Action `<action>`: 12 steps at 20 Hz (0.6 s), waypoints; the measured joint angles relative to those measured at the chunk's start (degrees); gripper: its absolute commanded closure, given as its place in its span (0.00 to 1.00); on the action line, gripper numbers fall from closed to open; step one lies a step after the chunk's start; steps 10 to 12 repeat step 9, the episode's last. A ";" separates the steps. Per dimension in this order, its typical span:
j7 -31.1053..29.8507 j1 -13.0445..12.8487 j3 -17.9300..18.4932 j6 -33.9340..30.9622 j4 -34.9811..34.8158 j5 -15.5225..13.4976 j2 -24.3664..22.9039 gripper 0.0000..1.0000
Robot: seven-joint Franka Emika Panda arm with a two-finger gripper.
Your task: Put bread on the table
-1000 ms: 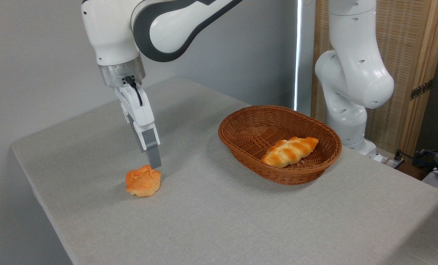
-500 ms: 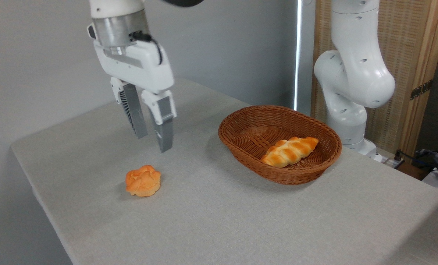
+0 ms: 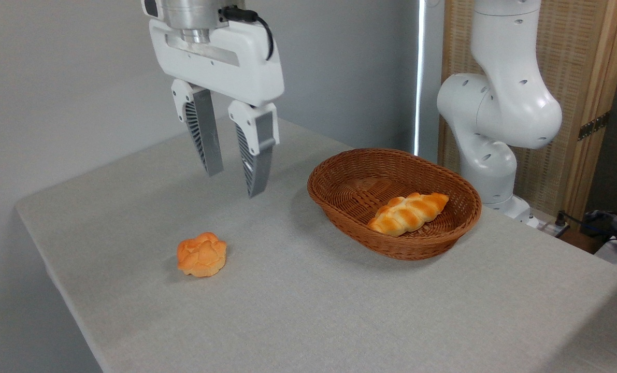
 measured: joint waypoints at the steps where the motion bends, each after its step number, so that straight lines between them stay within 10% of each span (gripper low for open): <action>1: 0.00 0.35 -1.30 -0.02 -0.16 0.00 0.05 0.00; 12: 0.19 0.87 -1.76 -0.03 -0.69 0.00 0.31 0.00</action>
